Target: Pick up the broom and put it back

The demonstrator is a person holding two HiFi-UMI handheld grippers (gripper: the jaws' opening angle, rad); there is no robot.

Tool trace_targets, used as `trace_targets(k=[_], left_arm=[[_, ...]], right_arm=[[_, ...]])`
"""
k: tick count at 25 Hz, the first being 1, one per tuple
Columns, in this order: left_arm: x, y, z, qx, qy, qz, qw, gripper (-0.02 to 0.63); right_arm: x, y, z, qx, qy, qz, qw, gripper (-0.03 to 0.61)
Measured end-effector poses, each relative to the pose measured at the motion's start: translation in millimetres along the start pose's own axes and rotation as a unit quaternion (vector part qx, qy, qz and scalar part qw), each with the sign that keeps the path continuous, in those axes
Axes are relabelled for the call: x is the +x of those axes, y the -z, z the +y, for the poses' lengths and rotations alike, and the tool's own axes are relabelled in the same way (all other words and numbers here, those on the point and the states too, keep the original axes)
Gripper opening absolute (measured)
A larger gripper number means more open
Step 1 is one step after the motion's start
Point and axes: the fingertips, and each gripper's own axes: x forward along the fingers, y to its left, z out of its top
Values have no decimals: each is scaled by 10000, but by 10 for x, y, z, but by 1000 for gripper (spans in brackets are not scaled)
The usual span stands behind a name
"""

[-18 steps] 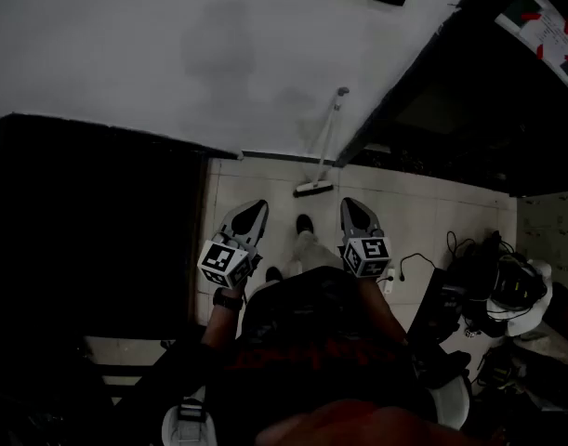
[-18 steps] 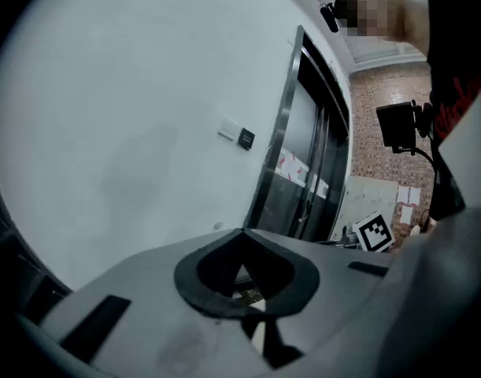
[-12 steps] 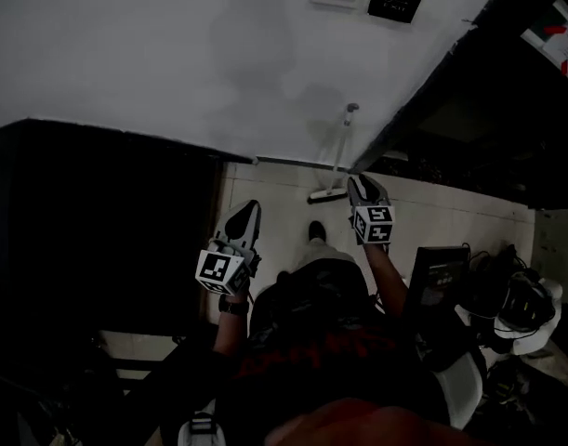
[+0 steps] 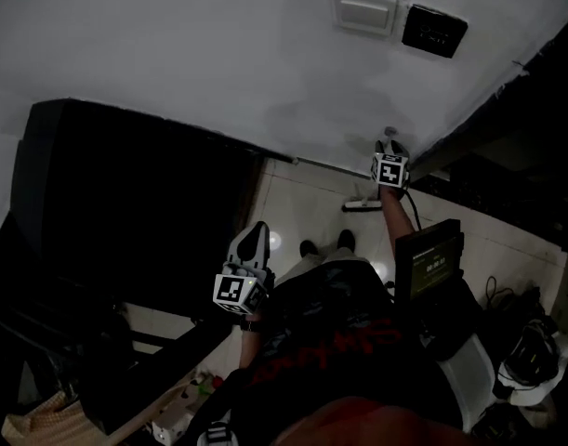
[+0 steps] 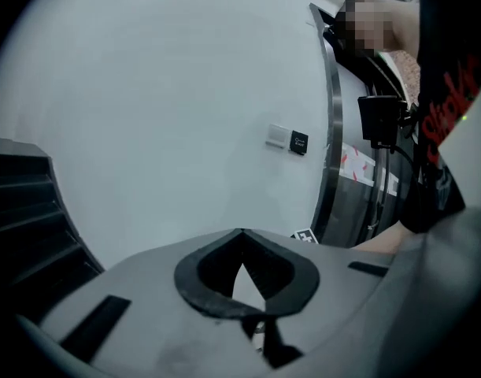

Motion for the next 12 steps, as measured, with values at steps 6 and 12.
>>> trace_targets(k=[6,12], left_arm=[[385,-125,-206,175,669,49,9976,3],[745,-294,-162,294,1097,3,9935,3]], right_arm=[[-4,130,-558,47,650,193,9977,94],[-82,22,-168,-12,232,131,9996,91]])
